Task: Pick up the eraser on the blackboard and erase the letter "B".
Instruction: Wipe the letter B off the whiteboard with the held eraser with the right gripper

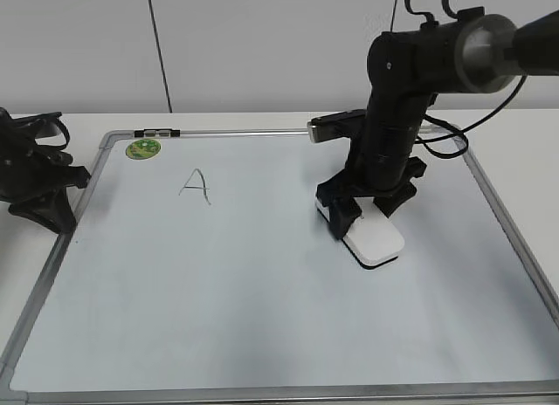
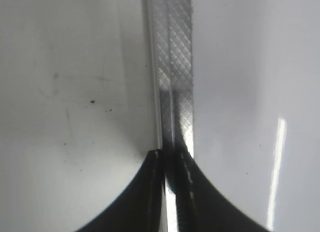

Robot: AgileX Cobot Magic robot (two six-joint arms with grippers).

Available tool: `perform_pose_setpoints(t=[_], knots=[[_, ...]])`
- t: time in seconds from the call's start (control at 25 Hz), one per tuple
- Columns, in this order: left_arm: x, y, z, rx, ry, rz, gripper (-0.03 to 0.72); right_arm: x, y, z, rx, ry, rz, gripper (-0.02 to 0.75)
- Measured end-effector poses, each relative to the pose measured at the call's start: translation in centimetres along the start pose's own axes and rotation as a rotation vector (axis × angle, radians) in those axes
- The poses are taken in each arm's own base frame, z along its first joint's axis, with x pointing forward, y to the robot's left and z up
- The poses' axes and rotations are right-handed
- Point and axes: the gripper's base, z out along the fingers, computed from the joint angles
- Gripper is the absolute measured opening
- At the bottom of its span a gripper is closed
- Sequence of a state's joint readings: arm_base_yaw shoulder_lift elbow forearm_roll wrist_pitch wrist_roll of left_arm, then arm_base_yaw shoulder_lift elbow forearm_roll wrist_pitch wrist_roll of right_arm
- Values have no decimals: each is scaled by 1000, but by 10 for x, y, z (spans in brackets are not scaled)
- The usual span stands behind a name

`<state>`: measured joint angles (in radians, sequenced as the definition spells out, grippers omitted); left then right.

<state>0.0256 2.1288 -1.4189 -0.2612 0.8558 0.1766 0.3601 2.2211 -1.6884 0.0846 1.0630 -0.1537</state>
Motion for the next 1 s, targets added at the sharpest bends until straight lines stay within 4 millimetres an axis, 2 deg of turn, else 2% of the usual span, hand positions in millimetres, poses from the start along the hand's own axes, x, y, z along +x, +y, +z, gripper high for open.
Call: perform_pose_setpoints(t=[0.12, 0.32, 0.6, 0.72, 0.92, 1.0], knots=[[0, 0, 0, 0, 0, 0, 31, 0, -4, 0, 1, -1, 10, 537], [0, 0, 0, 0, 0, -2, 31, 2, -21, -2, 4, -6, 51, 537], [0, 0, 0, 0, 0, -2, 31, 2, -18, -2, -10, -8, 46, 537], [0, 0, 0, 0, 0, -2, 31, 1, -10, -1, -9, -7, 23, 537], [0, 0, 0, 0, 0, -1, 31, -3, 39, 2, 14, -1, -138, 536], [0, 0, 0, 0, 0, -1, 31, -3, 50, 3, 9, -2, -168, 536]])
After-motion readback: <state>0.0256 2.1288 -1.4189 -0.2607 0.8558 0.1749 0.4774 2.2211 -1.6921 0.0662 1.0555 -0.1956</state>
